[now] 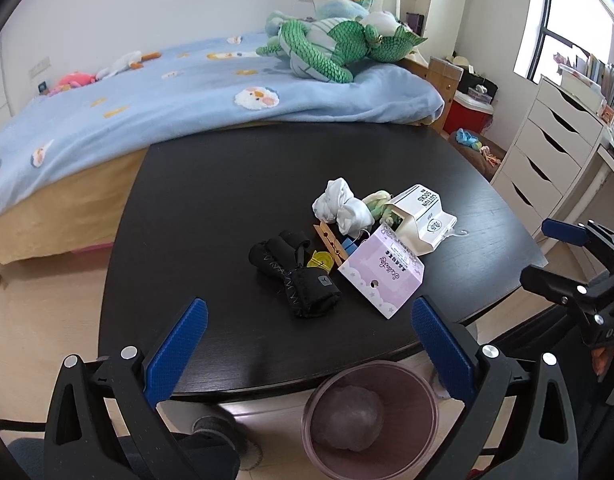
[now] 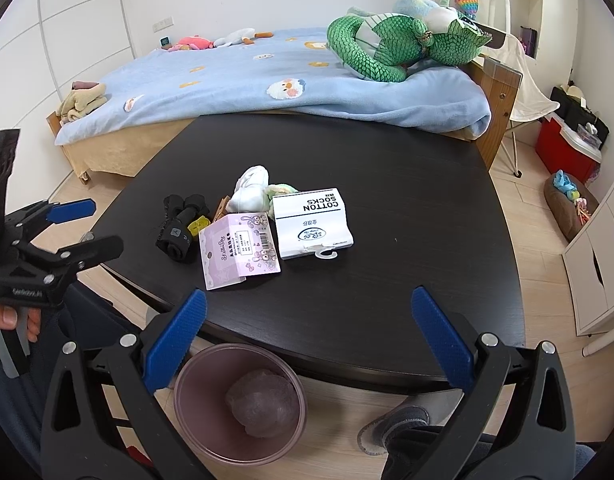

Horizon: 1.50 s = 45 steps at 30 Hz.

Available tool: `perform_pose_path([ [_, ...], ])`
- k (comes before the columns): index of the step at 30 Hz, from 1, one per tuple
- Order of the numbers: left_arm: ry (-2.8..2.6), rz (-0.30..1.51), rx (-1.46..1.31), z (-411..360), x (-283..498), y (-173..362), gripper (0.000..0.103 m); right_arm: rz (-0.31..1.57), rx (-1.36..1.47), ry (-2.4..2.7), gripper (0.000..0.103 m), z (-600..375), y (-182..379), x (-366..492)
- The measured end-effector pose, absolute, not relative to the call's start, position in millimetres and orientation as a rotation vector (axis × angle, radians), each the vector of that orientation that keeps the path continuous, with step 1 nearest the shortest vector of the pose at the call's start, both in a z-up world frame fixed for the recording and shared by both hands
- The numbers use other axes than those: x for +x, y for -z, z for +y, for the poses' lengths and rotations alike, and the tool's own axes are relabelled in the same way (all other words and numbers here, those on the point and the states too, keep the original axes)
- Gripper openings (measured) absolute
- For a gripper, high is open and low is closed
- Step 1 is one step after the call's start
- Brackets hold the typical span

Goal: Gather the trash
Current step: 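Move the left tool toward the black sock bundle on the table, then grasp the black sock bundle with the left tool and lift it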

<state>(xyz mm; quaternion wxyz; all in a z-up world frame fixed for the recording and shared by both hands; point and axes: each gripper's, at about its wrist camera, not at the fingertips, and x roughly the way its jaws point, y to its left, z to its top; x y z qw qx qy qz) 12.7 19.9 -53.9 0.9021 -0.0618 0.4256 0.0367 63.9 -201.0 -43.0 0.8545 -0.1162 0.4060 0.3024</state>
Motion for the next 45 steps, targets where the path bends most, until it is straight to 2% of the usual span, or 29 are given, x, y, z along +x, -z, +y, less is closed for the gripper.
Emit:
perform_pose_path([
  [20, -0.150, 1.160, -0.257, 42.7, 79.6, 104.0, 0.097, 0.864, -0.222, -0.632, 0.100, -203.4, 45.8, 66.7],
  [21, -0.155, 1.165, -0.258, 43.5, 80.4, 105.7, 0.094, 0.864, -0.221, -0.633, 0.100, -203.4, 46.0, 66.7],
  [22, -0.158, 1.173, -0.263, 43.8, 79.8, 106.9, 0.087, 0.864, -0.221, -0.632, 0.100, -203.4, 45.9, 66.8],
  [26, -0.159, 1.186, -0.300, 48.0, 81.0, 112.1, 0.080, 0.865, -0.218, -0.632, 0.100, -203.5, 46.0, 66.7],
  [29, -0.149, 1.183, -0.313, 49.3, 79.9, 113.1, 0.070, 0.865, -0.219, -0.632, 0.100, -203.5, 46.1, 66.8],
  [34, -0.127, 1.169, -0.308, 50.4, 74.2, 111.5, 0.038, 0.867, -0.221, -0.631, 0.100, -203.3, 47.2, 66.5],
  [37, -0.125, 1.152, -0.292, 51.2, 71.0, 108.1, 0.028, 0.869, -0.225, -0.630, 0.100, -202.8, 48.3, 65.9],
  [45, -0.124, 1.098, -0.233, 49.3, 62.4, 93.8, 0.021, 0.873, -0.229, -0.630, 0.100, -201.5, 49.9, 66.9],
])
